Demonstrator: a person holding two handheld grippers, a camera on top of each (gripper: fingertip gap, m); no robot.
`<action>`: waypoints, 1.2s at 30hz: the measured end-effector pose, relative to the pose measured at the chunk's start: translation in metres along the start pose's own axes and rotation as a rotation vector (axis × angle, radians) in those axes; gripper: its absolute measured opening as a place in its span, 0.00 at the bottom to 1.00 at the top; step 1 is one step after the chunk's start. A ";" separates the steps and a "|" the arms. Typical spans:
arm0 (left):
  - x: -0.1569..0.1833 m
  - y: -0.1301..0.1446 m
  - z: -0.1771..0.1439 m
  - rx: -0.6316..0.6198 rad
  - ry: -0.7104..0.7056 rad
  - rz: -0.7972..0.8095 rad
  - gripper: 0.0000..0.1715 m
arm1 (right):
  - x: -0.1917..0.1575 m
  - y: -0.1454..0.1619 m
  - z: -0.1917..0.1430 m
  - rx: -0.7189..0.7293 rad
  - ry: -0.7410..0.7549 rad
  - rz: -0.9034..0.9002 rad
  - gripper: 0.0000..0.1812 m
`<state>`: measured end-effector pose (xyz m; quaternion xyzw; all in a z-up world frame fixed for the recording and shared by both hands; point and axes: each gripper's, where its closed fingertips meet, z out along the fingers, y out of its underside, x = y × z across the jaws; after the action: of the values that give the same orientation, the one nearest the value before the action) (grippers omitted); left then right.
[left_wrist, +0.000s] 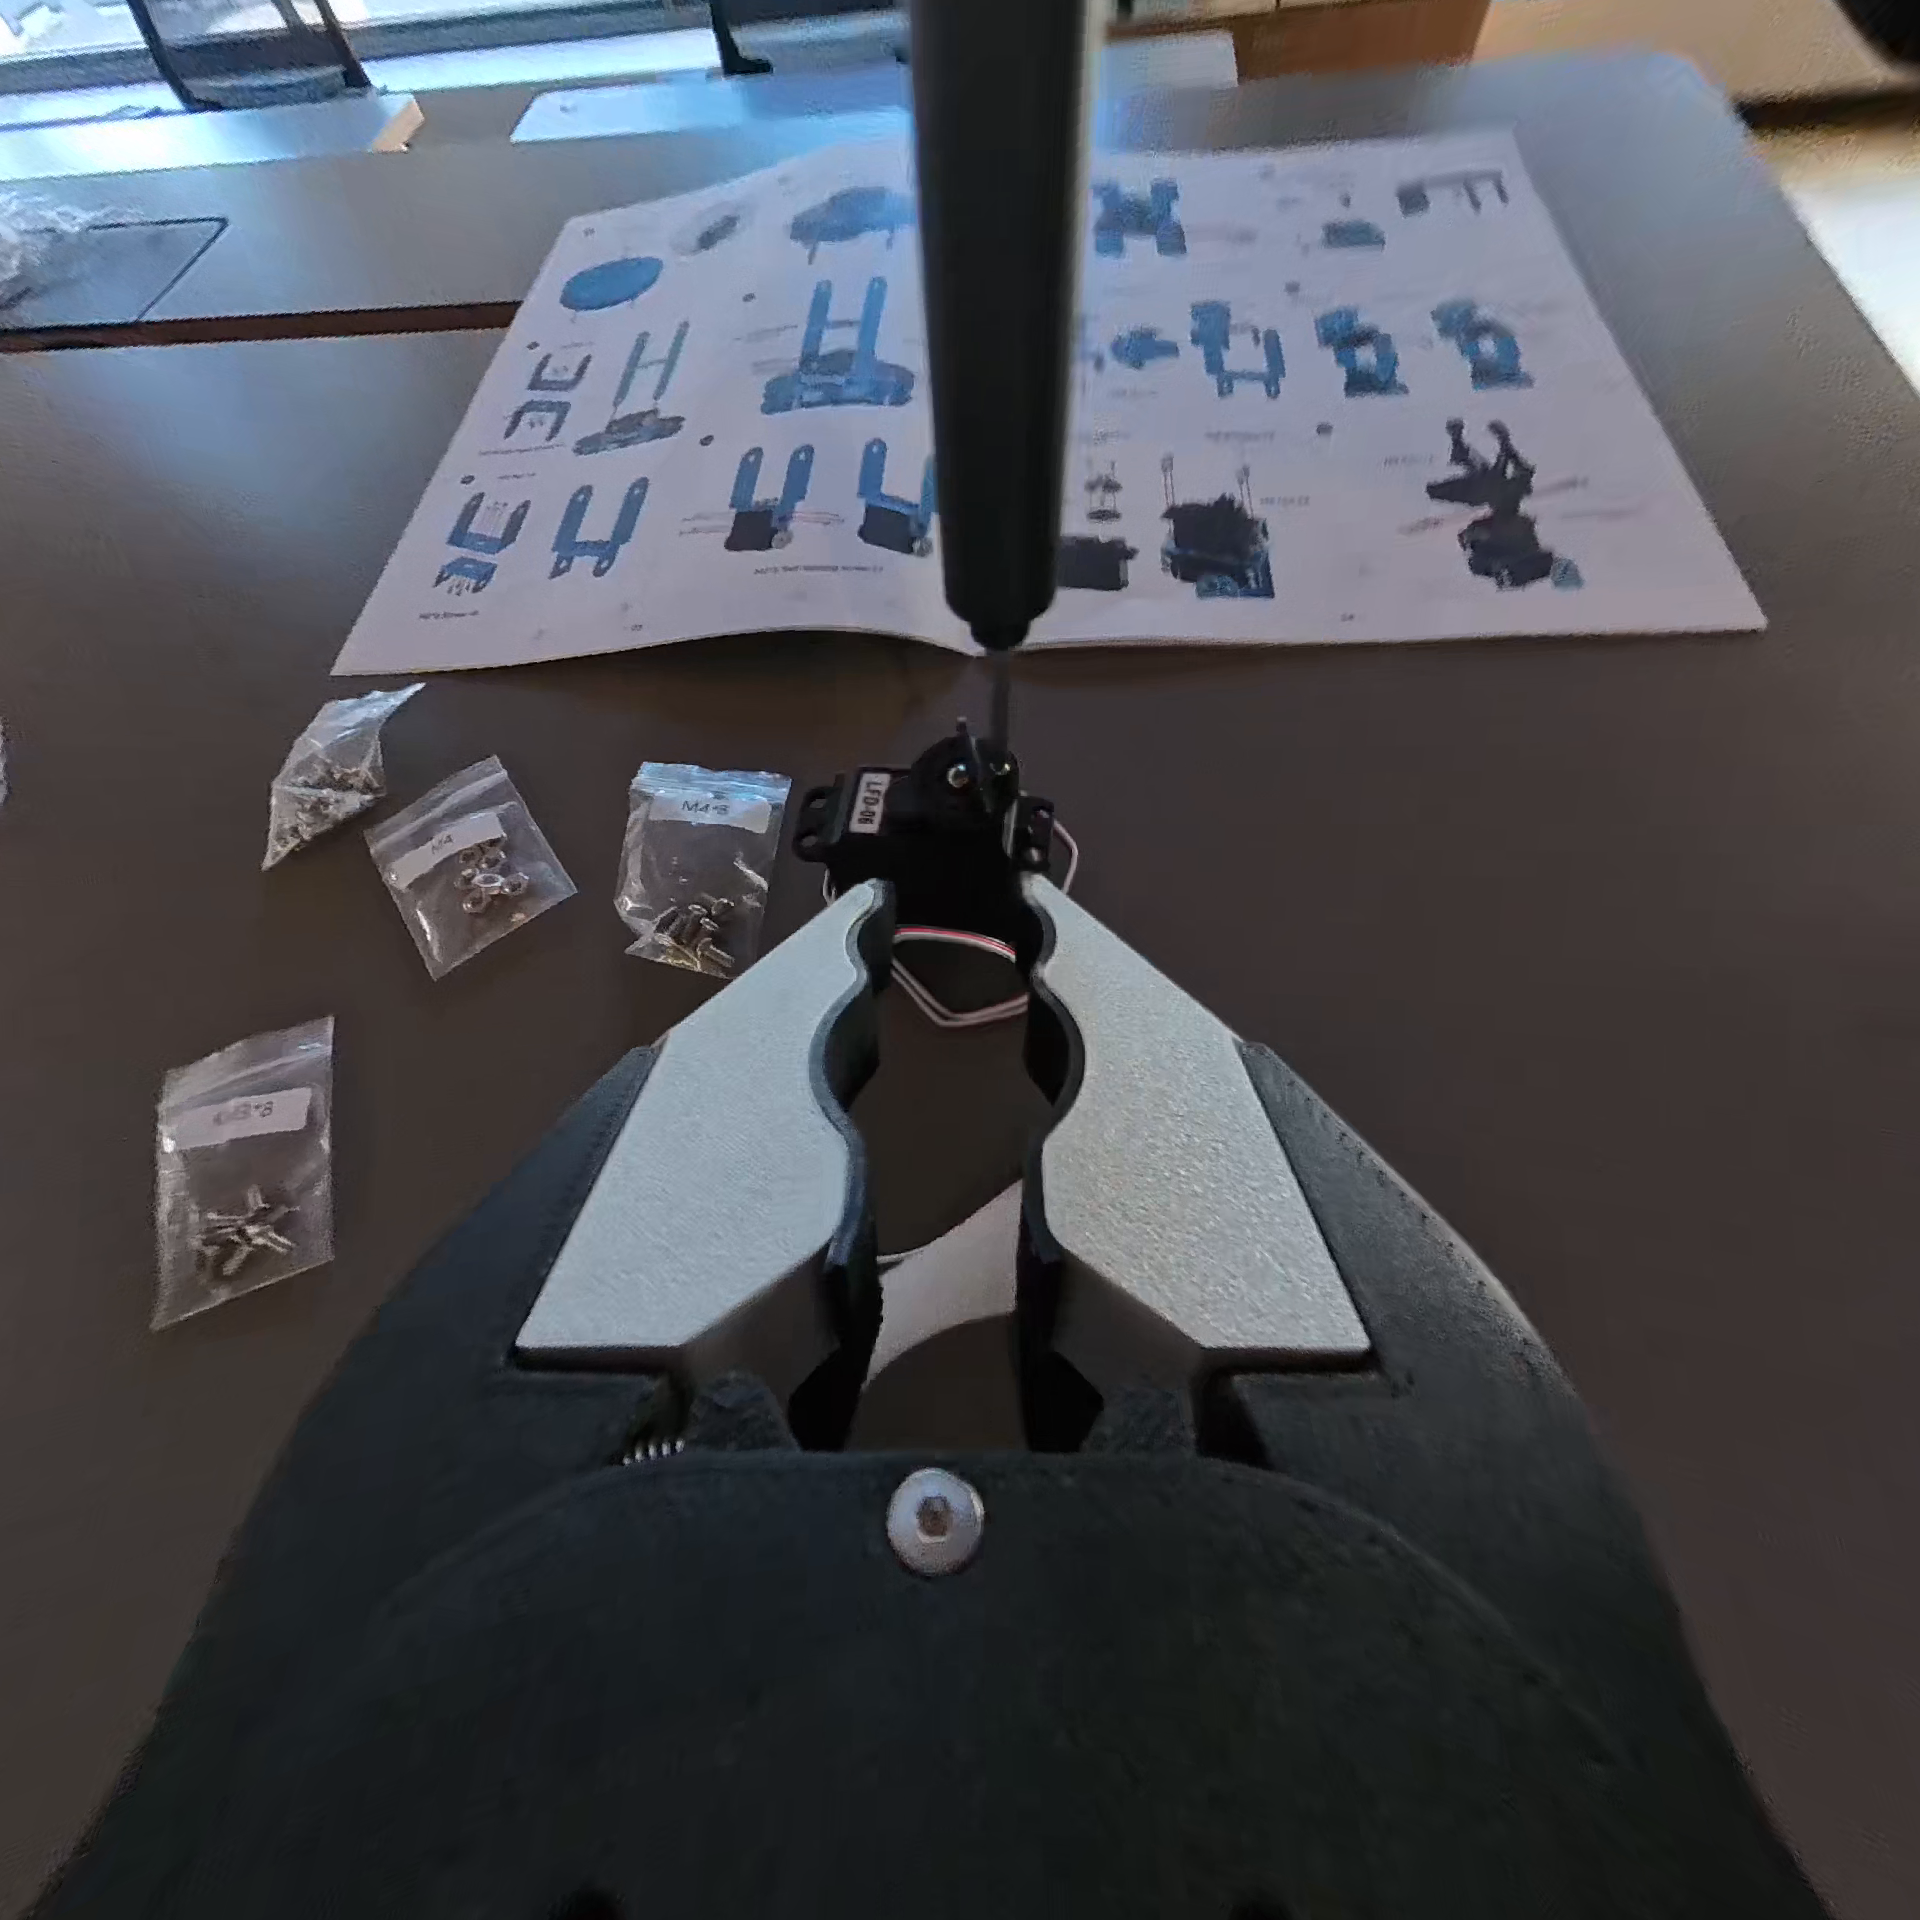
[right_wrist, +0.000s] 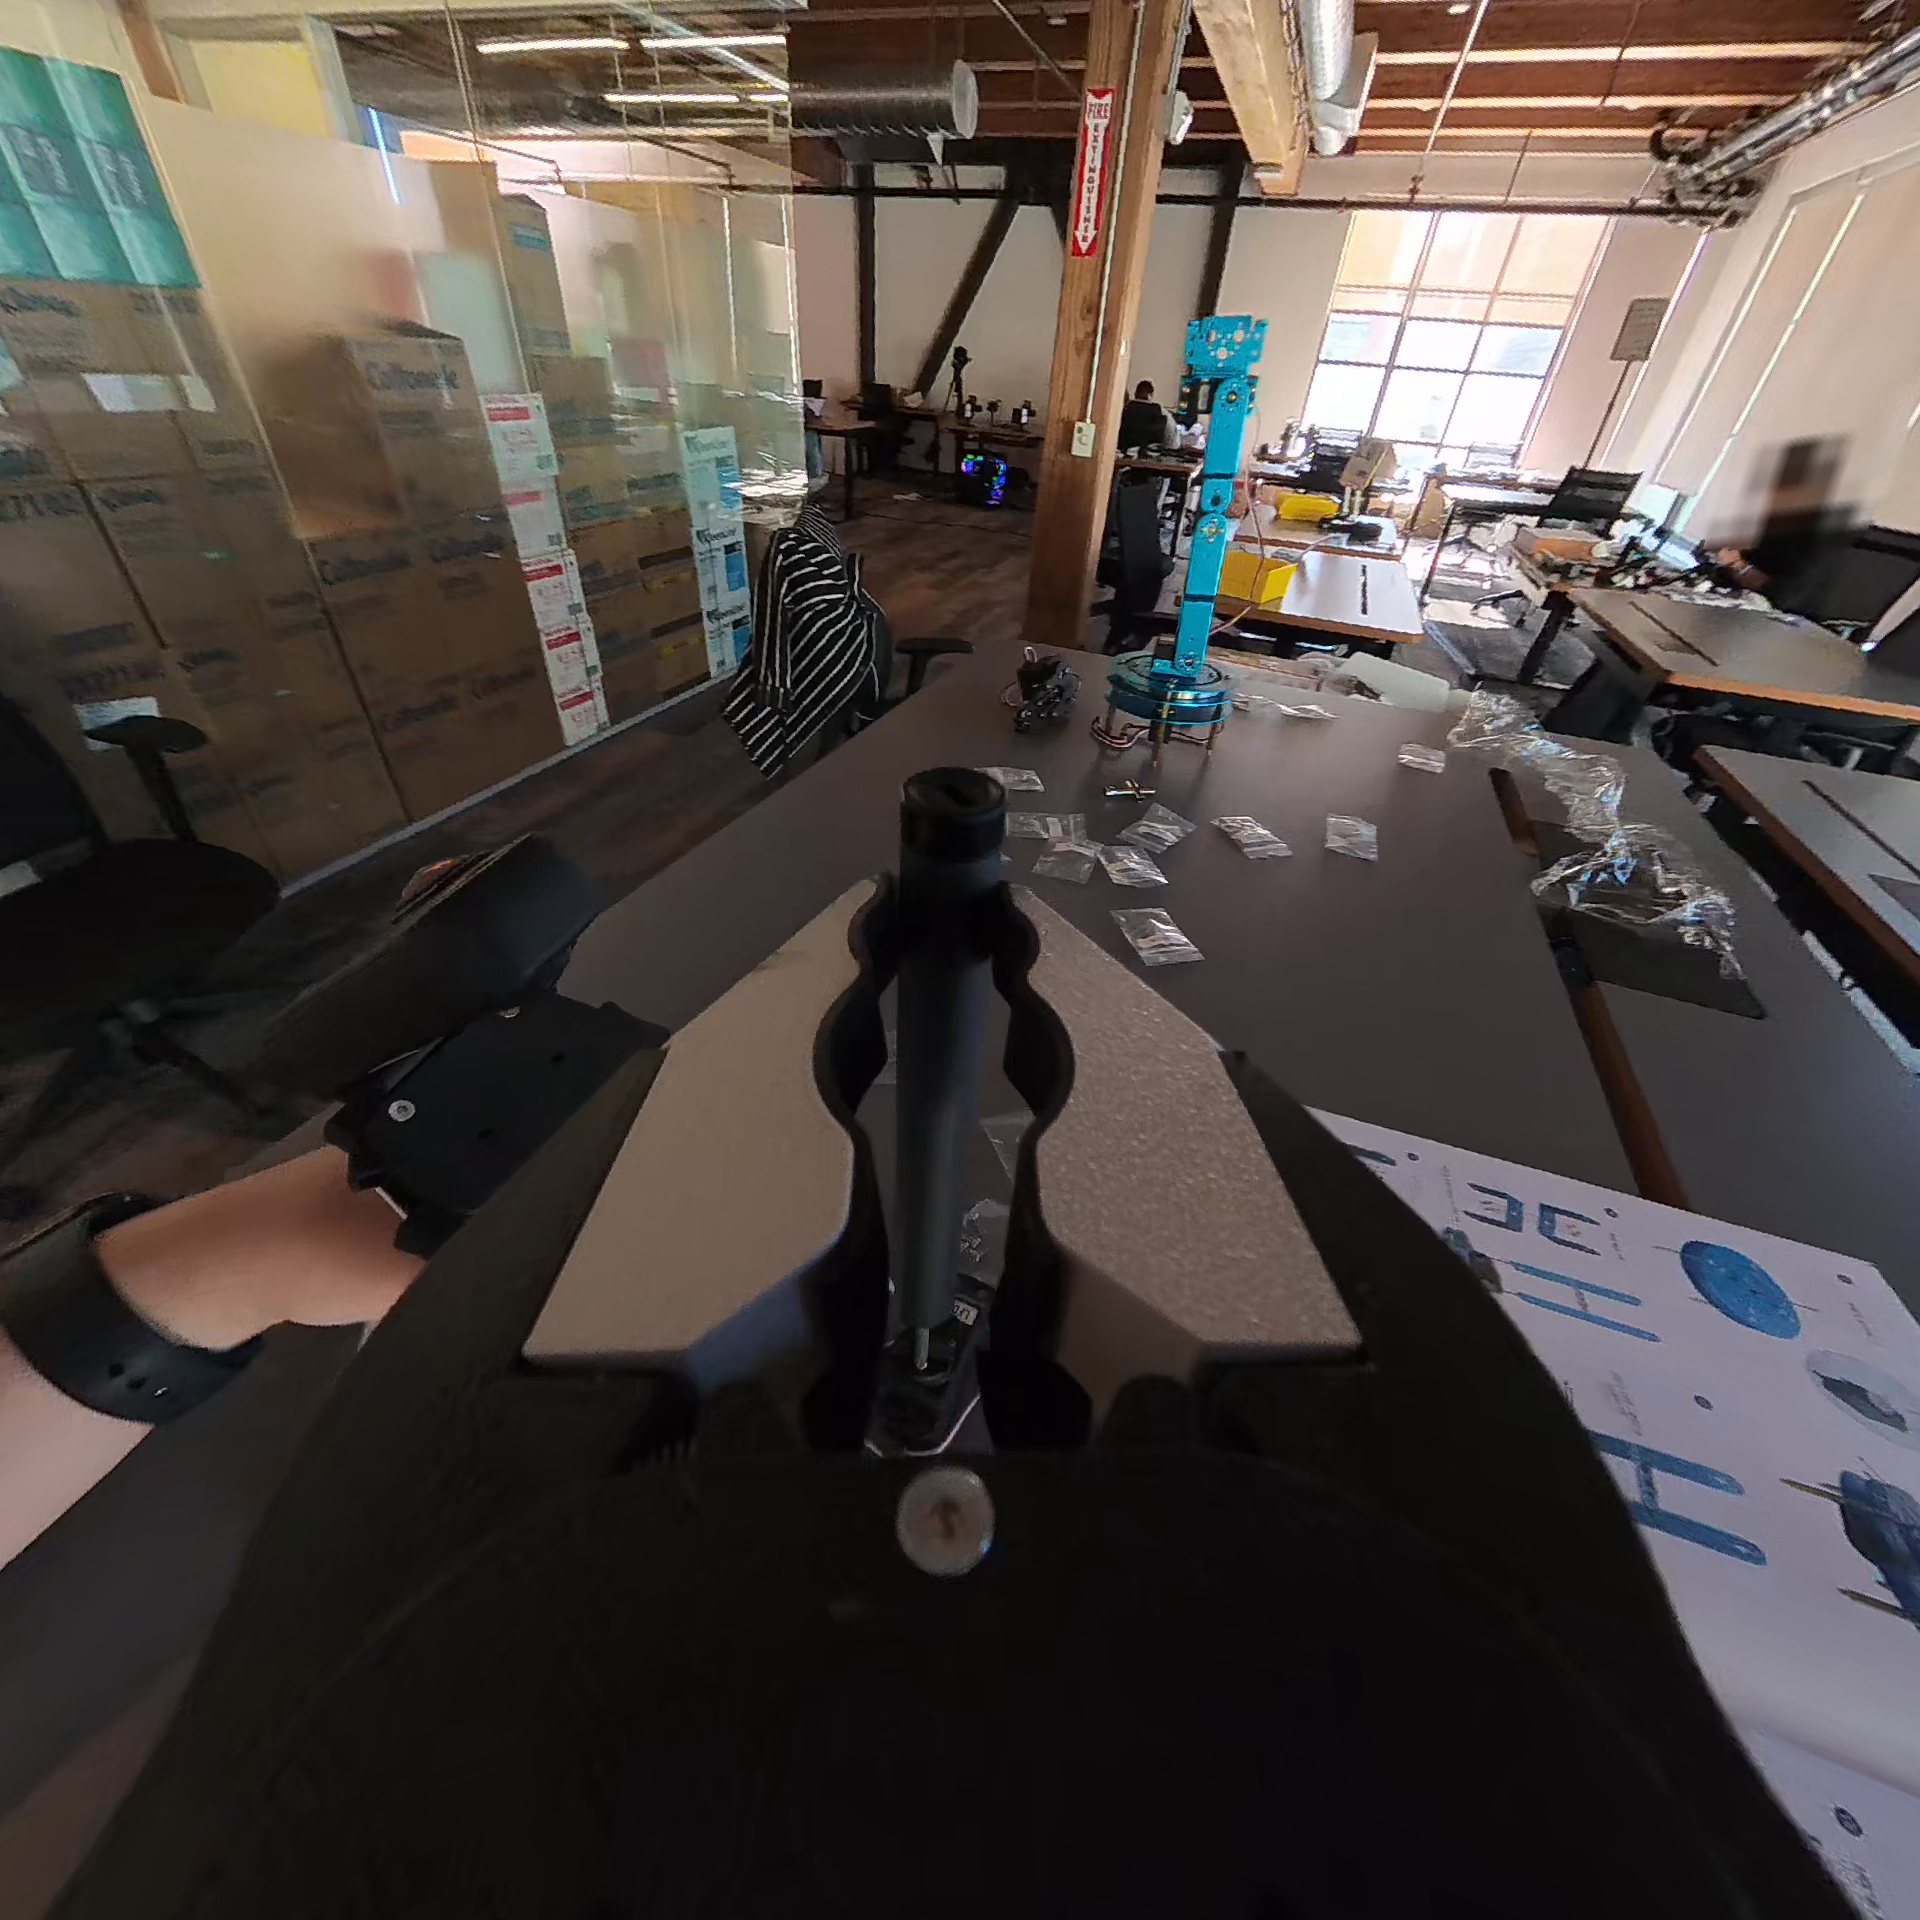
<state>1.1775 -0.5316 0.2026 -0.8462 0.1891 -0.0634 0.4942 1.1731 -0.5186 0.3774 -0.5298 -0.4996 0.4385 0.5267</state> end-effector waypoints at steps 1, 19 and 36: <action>0.001 0.001 -0.001 -0.022 0.002 0.033 0.13 | 0.002 0.000 -0.001 -0.001 -0.005 0.009 0.09; 0.002 -0.031 0.004 0.083 0.727 0.324 0.21 | -0.012 0.000 0.006 -0.055 -0.074 -0.044 0.08; 0.009 -0.065 -0.019 0.256 0.862 0.305 0.15 | -0.007 0.000 0.008 -0.096 -0.063 -0.053 0.08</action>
<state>1.1967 -0.5223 0.2671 -0.6377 0.4895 -0.3585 0.4746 1.1643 -0.5250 0.3765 -0.5270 -0.5503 0.4166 0.4960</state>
